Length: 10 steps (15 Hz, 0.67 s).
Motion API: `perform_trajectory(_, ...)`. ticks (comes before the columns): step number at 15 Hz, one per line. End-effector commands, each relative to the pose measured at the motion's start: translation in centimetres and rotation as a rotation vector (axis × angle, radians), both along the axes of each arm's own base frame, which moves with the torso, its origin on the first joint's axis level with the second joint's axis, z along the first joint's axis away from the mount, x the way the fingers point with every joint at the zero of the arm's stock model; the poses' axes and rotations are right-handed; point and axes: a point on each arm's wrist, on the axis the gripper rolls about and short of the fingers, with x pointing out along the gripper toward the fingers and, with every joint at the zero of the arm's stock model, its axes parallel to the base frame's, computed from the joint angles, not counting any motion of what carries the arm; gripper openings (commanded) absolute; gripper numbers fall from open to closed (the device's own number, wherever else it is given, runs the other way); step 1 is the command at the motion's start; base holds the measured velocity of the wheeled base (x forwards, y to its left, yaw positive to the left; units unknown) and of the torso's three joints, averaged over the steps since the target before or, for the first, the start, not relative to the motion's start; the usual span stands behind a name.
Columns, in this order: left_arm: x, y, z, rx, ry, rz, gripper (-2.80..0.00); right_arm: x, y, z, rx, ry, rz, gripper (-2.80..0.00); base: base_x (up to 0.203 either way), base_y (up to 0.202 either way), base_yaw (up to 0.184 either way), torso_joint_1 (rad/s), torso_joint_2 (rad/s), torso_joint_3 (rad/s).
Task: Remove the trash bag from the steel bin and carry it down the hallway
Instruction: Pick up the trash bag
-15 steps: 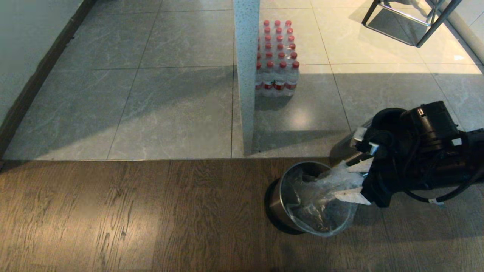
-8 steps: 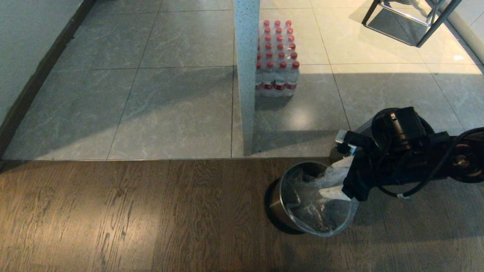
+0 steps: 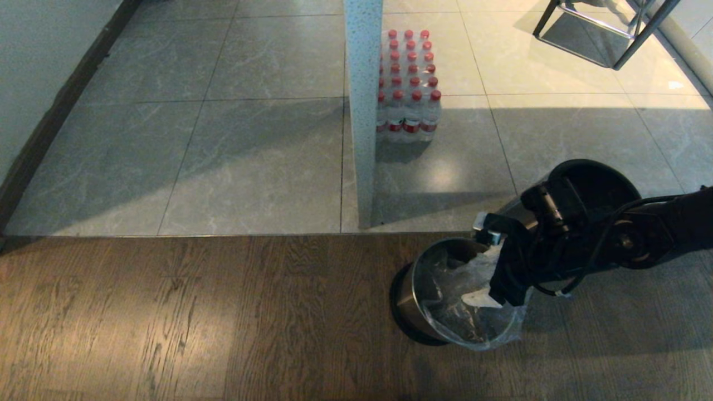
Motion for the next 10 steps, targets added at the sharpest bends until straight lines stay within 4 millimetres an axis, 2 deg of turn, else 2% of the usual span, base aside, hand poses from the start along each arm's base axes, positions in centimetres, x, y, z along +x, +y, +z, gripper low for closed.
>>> perform_trajectory(1,0.0,0.0,0.0,0.000,0.000,0.000,-2.80,1.2,0.5,-1.7,-0.011,0.041,0.009,0.00,0.000,0.000,0.000,0.000,0.00,0.000)
perform_trajectory(4,0.0,0.0,0.0,0.000,0.000,0.000,-2.80,2.4,1.0,-2.8,-0.028,0.056,0.003,0.00,0.000,0.000,0.000,0.000,0.00,0.000)
perform_trajectory(10,0.0,0.0,0.0,0.000,0.000,0.000,-2.80,2.4,1.3,-4.0,-0.063,0.093,0.001,0.00,0.000,0.000,0.000,0.000,0.00,0.000)
